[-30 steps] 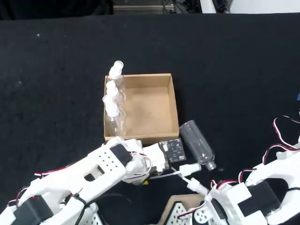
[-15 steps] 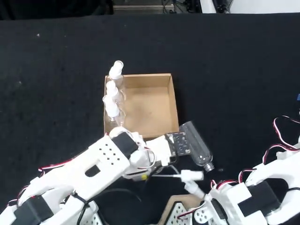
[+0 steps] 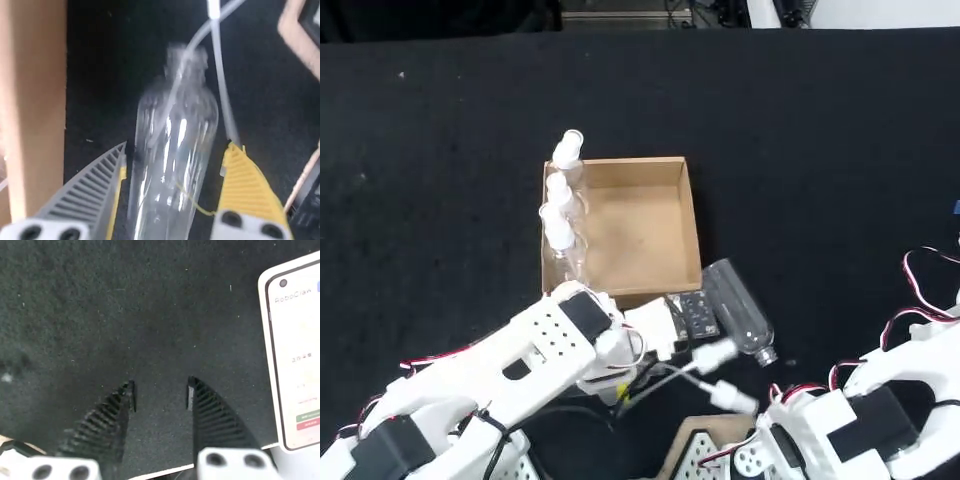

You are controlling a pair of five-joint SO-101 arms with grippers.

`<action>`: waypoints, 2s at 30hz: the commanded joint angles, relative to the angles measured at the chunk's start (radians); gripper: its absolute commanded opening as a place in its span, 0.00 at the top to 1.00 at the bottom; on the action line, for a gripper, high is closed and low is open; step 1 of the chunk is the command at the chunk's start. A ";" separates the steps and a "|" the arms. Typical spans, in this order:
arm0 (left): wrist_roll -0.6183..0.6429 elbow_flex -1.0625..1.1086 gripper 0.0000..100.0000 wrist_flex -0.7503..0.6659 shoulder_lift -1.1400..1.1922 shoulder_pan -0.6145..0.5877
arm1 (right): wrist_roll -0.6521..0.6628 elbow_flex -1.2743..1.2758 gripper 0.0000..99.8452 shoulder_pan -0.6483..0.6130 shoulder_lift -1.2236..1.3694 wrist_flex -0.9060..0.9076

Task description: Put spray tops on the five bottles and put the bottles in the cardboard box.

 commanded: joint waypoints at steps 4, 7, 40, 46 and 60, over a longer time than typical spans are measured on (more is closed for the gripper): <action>-0.032 -0.091 0.73 0.072 -0.011 -0.001 | 0.009 -0.056 0.85 0.005 -0.001 0.011; -0.034 -0.137 0.73 0.112 -0.011 -0.012 | 0.009 -0.056 0.85 0.005 -0.001 0.011; -0.193 -0.248 0.89 0.384 -0.011 -0.013 | 0.009 -0.062 0.85 0.005 -0.007 0.011; -0.267 -0.453 0.89 0.603 -0.011 -0.104 | 0.009 -0.061 0.85 0.005 -0.007 0.011; -0.245 -0.552 0.89 0.657 -0.281 -0.240 | 0.009 -0.145 0.85 0.005 -0.008 0.106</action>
